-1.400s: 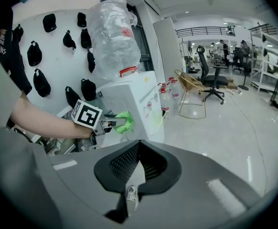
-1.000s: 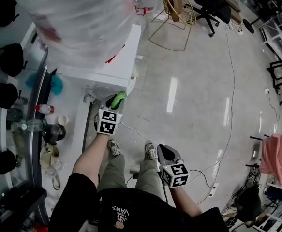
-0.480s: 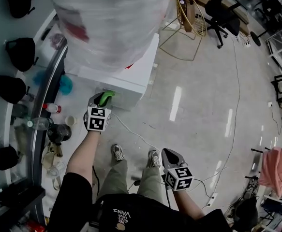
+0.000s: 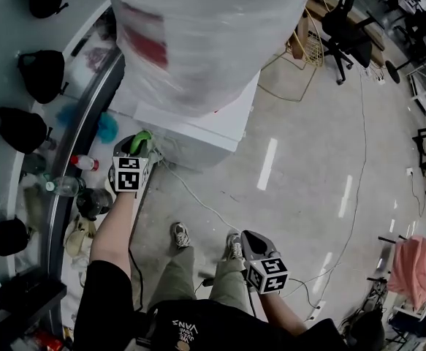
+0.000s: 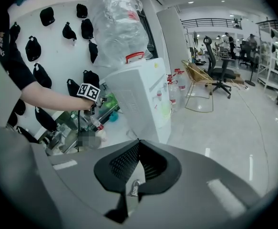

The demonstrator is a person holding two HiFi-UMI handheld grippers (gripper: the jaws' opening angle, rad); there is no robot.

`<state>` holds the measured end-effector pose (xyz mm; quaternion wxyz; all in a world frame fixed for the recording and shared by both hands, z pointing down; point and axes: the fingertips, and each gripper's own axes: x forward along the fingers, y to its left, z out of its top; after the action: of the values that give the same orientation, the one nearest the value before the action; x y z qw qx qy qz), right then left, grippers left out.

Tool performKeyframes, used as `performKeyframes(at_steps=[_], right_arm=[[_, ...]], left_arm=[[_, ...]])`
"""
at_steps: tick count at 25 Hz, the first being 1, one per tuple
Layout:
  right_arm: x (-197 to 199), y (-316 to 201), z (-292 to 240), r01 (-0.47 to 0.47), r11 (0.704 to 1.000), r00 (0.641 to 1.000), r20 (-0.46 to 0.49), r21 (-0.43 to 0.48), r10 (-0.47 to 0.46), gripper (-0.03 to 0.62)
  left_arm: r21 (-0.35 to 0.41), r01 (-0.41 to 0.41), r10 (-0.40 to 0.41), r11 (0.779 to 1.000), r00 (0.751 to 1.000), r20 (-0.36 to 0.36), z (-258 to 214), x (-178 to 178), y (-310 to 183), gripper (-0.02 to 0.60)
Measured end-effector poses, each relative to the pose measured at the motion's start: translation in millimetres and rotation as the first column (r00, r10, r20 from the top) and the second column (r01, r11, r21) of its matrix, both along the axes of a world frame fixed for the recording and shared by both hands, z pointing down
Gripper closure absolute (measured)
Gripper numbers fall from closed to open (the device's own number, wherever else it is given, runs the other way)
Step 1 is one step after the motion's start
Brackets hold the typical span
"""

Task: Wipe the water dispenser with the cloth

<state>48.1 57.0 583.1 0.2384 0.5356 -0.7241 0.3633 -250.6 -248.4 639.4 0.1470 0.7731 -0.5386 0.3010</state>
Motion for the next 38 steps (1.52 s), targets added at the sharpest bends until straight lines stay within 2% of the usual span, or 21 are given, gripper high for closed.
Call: performKeyframes(at_steps=[4,7,11,17,21,24,27,32,38], right_arm=[[4.6,-1.1,-1.0,-0.002,1.0,1.0,-0.006,0.0,0.002,0.589],[12.3,-0.5,-2.9,-0.013,1.0,1.0,-0.004,0.003,0.013,0.589],[21.5,1.3,-4.4,-0.03,1.0,1.0,0.001,0.008,0.03,0.589],[39.7,16.2,-0.1,-0.071,0.997,0.997,0.009,-0.002,0.071,0.589],[53.6,29.7,3.9,-0.113,0.993,0.994,0.009,-0.017,0.113,0.589],[64.8,39.6,5.7,-0.134,0.991,0.991,0.002,-0.022,0.134,0.589],[73.5,49.9,8.8,-0.148,0.988,0.989,-0.003,-0.032,0.148,0.589],[79.1,53.5,8.8,-0.153,0.988,0.988,-0.009,-0.031,0.152,0.589],[70.7,48.6,12.9,-0.148,0.988,0.989,-0.009,-0.04,0.148,0.589]], left_arm=[[-0.008,0.018,-0.018,1.0,1.0,-0.006,2.4,-1.3,9.2,0.47],[-0.029,-0.037,0.037,0.999,0.999,-0.003,10.4,19.6,33.7,0.471],[-0.07,-0.167,0.168,0.983,0.986,-0.001,21.0,70.3,75.9,0.471],[-0.104,-0.337,0.328,0.936,0.94,-0.09,40.1,173.4,120.8,0.469],[-0.099,-0.402,0.389,0.91,0.913,-0.124,41.8,227.2,124.5,0.469],[-0.087,-0.409,0.398,0.908,0.909,-0.124,42.3,248.1,116.1,0.469],[-0.076,-0.384,0.374,0.92,0.92,-0.118,41.8,250.9,102.0,0.469],[-0.081,-0.343,0.336,0.936,0.938,-0.088,39.8,232.5,85.0,0.47],[-0.074,-0.209,0.203,0.975,0.976,-0.074,42.2,168.6,59.1,0.469]])
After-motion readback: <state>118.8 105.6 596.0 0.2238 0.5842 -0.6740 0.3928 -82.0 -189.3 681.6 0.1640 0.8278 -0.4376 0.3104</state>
